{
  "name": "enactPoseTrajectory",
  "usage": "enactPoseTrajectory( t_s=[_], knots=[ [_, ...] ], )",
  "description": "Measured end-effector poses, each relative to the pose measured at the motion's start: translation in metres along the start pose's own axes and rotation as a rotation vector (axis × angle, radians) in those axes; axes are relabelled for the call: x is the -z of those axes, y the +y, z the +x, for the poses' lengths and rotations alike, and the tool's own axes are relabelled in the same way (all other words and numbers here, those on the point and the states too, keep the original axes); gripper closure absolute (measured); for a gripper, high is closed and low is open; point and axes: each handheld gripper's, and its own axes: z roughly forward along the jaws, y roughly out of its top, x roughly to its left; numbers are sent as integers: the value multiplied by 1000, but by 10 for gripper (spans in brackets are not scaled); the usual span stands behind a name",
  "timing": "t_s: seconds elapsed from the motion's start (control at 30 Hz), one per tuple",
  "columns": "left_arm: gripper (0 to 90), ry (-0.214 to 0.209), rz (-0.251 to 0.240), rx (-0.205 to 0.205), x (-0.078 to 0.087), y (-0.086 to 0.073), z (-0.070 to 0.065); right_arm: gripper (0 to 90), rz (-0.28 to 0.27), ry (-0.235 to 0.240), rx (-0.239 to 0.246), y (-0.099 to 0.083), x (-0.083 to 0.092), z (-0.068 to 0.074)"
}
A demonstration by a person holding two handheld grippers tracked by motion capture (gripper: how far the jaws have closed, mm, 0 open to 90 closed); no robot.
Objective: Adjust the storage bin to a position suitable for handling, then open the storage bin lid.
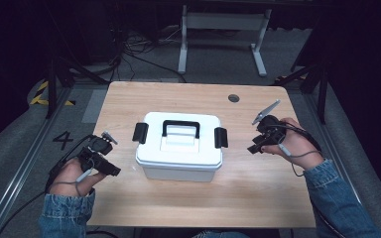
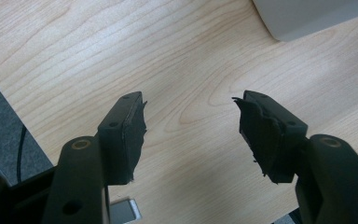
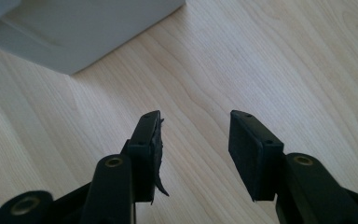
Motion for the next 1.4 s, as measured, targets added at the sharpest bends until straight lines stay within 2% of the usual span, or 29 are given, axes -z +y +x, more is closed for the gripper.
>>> enactPoseTrajectory(
  t_s=[0.07, 0.1, 0.27, 0.3, 0.47, 0.53, 0.6, 0.67, 0.77, 0.8, 0.83, 0.93, 1.0, 1.07, 1.17, 1.2, 1.33, 1.37, 1.4],
  knots=[
    [409, 13, -2, -17, 1, 1, 2, 550, -3, -3, 11, 4, 4, 1],
    [409, 0, -6, -4, 0, 0, 1, 550, -5, -2, 15, 6, 6, 1],
    [407, 6, -5, 5, 1, -2, 3, 544, -18, 2, 21, 12, 13, 2],
    [403, 6, -17, 13, 1, -2, 3, 544, -25, 1, 15, 16, 17, 3],
    [403, 11, -30, 11, 2, -3, 4, 544, -48, 9, 29, 25, 27, 6],
    [403, 15, -32, 12, 3, -3, 5, 545, -76, 10, 45, 34, 36, 9],
    [403, 12, -33, 19, 3, -3, 4, 545, -85, 15, 48, 36, 38, 10],
    [403, 14, -48, 16, 3, -2, 4, 545, -102, 19, 59, 43, 43, 12],
    [403, 18, -40, 3, 4, -1, 6, 545, -128, 40, 80, 56, 49, 18],
    [403, 10, -48, 22, 3, -1, 5, 545, -134, 43, 86, 60, 51, 19],
    [403, 13, -47, 9, 3, -1, 6, 545, -140, 46, 92, 64, 53, 20],
    [403, 16, -50, 8, 3, -1, 7, 544, -156, 53, 108, 77, 57, 24],
    [403, 11, -56, 21, 4, -1, 7, 541, -164, 61, 116, 84, 58, 26],
    [402, 8, -55, 9, 4, 1, 8, 538, -169, 64, 125, 90, 59, 28],
    [402, -3, -56, 23, 3, 2, 6, 535, -174, 78, 141, 100, 59, 31],
    [402, -3, -55, 17, 3, 3, 8, 532, -175, 80, 145, 104, 58, 32],
    [403, 2, -51, 37, 2, 3, 11, 527, -179, 90, 163, 117, 52, 35],
    [403, -5, -53, 53, 1, 3, 11, 527, -178, 96, 168, 120, 50, 36],
    [403, -5, -47, 45, 1, 3, 12, 528, -174, 104, 170, 124, 47, 38]
  ],
)
